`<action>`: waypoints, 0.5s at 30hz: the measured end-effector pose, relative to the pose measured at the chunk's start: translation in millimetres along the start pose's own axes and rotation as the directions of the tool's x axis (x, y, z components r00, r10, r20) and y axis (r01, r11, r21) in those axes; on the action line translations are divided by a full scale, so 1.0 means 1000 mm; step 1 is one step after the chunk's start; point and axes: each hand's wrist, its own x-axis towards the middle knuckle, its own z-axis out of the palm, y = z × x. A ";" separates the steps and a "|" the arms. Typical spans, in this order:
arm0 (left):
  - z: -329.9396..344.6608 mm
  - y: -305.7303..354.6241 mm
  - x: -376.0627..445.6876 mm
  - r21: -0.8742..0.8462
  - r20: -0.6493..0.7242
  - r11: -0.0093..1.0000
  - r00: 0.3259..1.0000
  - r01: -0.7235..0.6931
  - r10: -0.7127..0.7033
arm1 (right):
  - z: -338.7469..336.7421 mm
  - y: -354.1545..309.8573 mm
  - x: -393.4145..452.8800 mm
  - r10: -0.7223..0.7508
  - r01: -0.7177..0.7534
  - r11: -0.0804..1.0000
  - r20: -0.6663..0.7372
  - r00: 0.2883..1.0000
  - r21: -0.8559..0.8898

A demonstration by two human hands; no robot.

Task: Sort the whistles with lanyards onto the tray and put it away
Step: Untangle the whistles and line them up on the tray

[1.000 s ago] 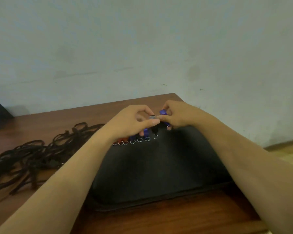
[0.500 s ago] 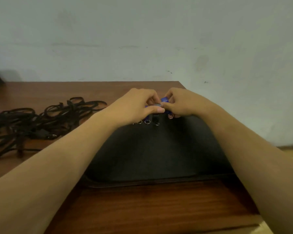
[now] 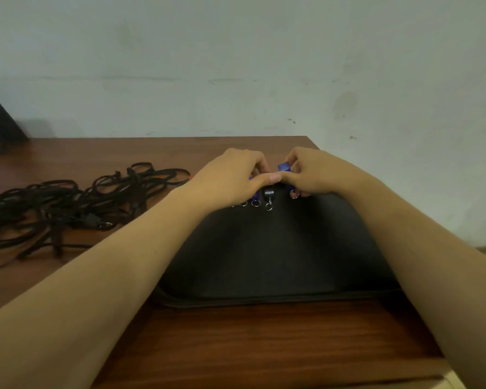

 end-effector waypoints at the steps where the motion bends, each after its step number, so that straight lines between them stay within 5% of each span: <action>1: 0.001 -0.001 0.000 0.013 0.001 1.000 1.000 0.008 -0.008 | 0.000 0.000 0.000 -0.002 0.002 1.000 0.001 1.000 0.009; 15: -0.001 -0.001 0.003 0.167 -0.023 0.985 0.999 -0.033 0.037 | 0.000 -0.004 0.000 -0.007 0.007 1.000 0.010 1.000 0.000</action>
